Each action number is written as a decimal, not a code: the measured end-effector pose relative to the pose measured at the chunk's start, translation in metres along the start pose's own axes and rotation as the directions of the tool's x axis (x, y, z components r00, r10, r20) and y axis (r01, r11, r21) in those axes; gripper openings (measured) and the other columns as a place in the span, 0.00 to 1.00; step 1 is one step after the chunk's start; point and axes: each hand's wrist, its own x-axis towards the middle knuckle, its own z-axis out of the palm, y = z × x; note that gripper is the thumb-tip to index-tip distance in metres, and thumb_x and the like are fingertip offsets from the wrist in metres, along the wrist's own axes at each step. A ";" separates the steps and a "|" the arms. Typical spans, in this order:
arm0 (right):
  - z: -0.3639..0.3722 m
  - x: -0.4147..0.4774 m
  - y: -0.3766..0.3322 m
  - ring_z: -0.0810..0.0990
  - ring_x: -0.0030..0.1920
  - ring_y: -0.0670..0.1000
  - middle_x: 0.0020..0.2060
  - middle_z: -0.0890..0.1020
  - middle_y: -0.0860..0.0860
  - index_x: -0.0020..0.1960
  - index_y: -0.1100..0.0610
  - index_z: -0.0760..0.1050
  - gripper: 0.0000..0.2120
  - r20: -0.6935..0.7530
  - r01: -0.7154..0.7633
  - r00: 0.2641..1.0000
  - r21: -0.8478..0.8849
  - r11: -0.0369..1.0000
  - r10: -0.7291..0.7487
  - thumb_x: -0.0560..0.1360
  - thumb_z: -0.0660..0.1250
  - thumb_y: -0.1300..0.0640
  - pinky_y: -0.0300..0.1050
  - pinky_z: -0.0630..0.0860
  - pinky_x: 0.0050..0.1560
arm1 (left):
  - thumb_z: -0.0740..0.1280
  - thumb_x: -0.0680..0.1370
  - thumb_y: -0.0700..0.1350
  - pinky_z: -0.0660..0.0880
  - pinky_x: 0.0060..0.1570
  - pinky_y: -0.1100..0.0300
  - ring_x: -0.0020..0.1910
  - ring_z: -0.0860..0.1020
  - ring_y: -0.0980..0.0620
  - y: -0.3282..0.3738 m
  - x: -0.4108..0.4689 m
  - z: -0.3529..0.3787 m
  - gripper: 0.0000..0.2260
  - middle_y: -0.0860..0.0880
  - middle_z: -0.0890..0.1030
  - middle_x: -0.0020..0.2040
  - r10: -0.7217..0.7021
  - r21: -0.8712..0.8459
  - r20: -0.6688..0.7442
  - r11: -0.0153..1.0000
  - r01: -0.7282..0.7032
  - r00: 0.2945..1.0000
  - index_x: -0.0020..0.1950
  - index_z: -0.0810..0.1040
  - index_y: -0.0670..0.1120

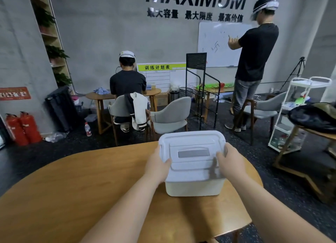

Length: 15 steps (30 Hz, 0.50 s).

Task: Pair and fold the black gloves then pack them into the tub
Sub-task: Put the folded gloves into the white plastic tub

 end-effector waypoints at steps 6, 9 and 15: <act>0.019 0.017 0.029 0.78 0.46 0.56 0.50 0.77 0.54 0.54 0.54 0.69 0.09 0.085 0.022 0.996 -0.167 0.986 -0.008 0.82 0.65 0.49 0.52 0.74 0.43 | 0.66 0.85 0.48 0.65 0.78 0.49 0.80 0.65 0.47 -0.013 0.009 0.022 0.32 0.53 0.64 0.83 -0.031 0.063 0.071 0.998 0.026 0.997 0.86 0.57 0.53; 0.024 0.026 0.036 0.77 0.47 0.57 0.54 0.78 0.55 0.55 0.54 0.70 0.10 0.090 0.052 0.995 -0.223 0.974 -0.033 0.83 0.65 0.48 0.53 0.76 0.47 | 0.63 0.87 0.50 0.59 0.80 0.51 0.83 0.59 0.47 -0.013 0.016 0.028 0.32 0.53 0.56 0.86 -0.046 0.098 0.095 0.994 0.037 0.994 0.87 0.51 0.50; 0.041 0.042 0.047 0.76 0.66 0.60 0.77 0.67 0.54 0.80 0.50 0.65 0.25 0.159 0.088 0.986 -0.285 0.954 -0.043 0.85 0.56 0.44 0.53 0.75 0.58 | 0.57 0.89 0.52 0.58 0.78 0.55 0.84 0.57 0.49 -0.020 0.024 0.044 0.30 0.55 0.47 0.87 -0.061 0.139 0.051 0.989 0.053 0.997 0.88 0.48 0.50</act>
